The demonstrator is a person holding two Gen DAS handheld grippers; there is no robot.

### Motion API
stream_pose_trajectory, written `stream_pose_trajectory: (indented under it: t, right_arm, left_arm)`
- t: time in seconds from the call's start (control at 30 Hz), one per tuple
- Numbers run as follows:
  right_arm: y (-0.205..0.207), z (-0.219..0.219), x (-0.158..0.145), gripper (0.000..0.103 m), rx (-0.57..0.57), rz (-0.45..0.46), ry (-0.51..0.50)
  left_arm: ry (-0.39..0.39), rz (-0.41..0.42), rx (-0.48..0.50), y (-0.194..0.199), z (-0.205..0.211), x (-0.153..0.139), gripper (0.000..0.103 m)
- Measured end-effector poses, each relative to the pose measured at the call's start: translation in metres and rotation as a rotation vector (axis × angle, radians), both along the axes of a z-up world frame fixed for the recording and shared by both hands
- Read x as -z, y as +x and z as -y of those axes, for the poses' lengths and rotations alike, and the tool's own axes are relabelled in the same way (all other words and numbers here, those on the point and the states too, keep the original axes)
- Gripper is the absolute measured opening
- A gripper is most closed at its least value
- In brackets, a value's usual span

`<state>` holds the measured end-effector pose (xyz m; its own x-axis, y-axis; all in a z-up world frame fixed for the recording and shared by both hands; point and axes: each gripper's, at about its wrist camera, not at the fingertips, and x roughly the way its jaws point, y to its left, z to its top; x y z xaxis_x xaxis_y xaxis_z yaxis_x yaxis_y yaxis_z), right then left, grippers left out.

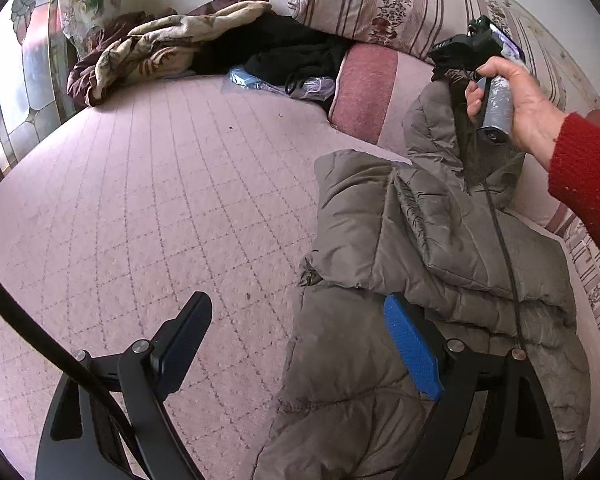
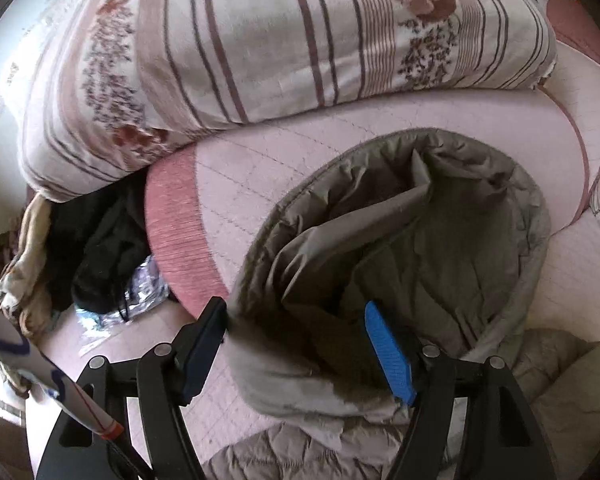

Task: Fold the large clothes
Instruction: 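Grasp the jacket hood with the right tool and lift it, then fold the held hood down over the jacket body with the right tool, open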

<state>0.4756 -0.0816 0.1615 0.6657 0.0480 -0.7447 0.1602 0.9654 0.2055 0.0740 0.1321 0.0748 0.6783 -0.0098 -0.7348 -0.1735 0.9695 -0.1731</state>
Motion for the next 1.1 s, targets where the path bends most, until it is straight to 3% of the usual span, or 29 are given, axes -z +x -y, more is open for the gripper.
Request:
stream_pose_trajectory:
  t: [0.07,0.1,0.13,0.27,0.37,0.5,0.67,0.87,1.1]
  right_arm:
    - [0.002,0.006,0.003,0.053,-0.007,0.001,0.013]
    - [0.002,0.008,0.005,0.019,-0.031,-0.011,0.041]
    - [0.0,0.012,0.006,0.008,-0.054,-0.03,0.073]
    - [-0.034,0.018,-0.012,0.006,-0.107,0.012,0.019]
    - [-0.083,0.031,-0.028,0.005,-0.16,0.036,-0.02]
    - [-0.168,0.057,-0.048,0.005,-0.204,0.06,-0.03]
    - [-0.264,0.066,-0.045,0.004,-0.265,0.041,-0.001]
    - [-0.344,0.044,0.018,0.004,-0.312,-0.071,0.087]
    - [-0.309,0.024,0.104,0.004,-0.238,-0.187,0.081]
  left_arm:
    - [0.008,0.005,0.006,0.001,0.003,0.0,0.087]
    - [0.01,0.006,0.009,0.002,0.003,0.0,0.087]
    - [0.014,0.007,0.012,0.002,0.005,0.001,0.087]
    - [0.027,0.022,0.014,0.001,0.007,-0.002,0.087]
    - [0.03,0.046,0.003,-0.002,0.003,-0.008,0.087]
    - [0.031,0.066,-0.025,-0.009,-0.004,-0.015,0.087]
    - [0.018,0.083,-0.046,-0.019,-0.014,-0.023,0.087]
    - [0.014,0.088,-0.061,-0.025,-0.023,-0.027,0.087]
    - [-0.003,0.079,-0.094,-0.024,-0.037,-0.024,0.087]
